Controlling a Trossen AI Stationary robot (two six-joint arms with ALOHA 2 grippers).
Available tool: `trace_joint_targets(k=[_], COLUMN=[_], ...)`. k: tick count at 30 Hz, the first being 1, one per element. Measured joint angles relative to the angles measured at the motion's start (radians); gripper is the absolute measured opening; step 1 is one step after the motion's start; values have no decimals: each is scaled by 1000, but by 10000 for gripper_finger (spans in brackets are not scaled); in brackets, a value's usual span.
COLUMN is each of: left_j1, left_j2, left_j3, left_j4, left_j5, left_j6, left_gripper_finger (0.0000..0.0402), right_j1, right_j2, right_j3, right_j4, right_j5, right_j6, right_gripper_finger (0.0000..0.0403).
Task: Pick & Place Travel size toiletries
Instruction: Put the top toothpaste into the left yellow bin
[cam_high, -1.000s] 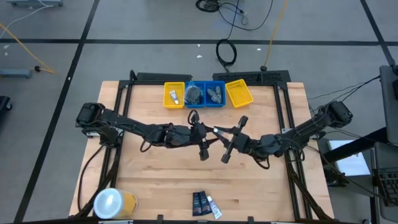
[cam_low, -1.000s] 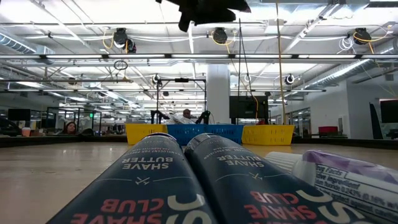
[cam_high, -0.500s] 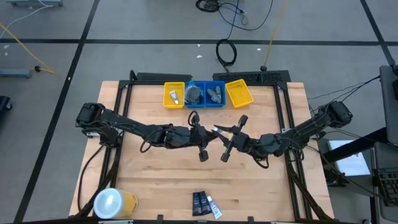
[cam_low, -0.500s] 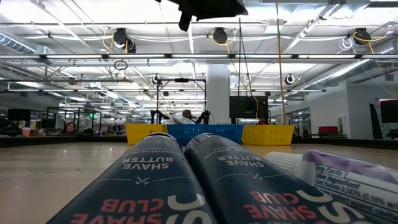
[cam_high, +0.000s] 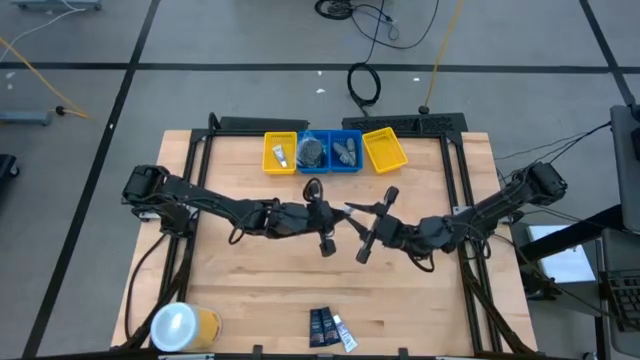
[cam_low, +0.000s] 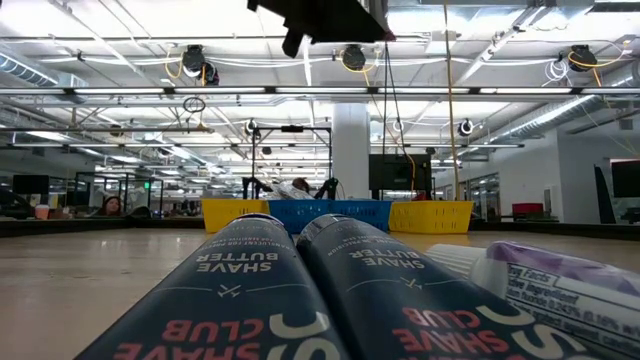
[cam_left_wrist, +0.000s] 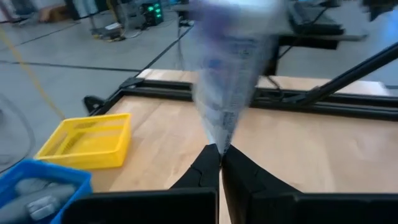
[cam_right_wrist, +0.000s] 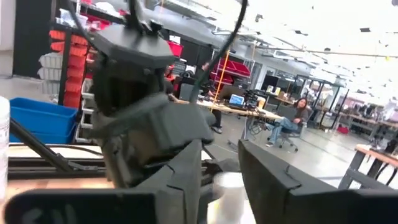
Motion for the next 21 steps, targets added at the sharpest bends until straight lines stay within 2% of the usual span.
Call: trace_joint_targets(k=[4,11,17,21], left_j1=[0,3,33,77], left_j2=[0,-21,-90,-134], left_j3=[0,0,0,0], left_j4=[-28,-115,-362,-541], left_j5=[-53,-139,-288,-323], left_j6=[-1,-13,-139,-247], left_gripper_finger=[0,0,0,0], right_j1=[7,30,89,116], right_j2=[0,-4,-4,-4], right_j3=[0,0,0,0], right_j4=[-4,0,26,15], right_j5=[1,2,3,4], right_j6=[-40,-72,-128,-129], right_gripper_finger=[120,112,101,95])
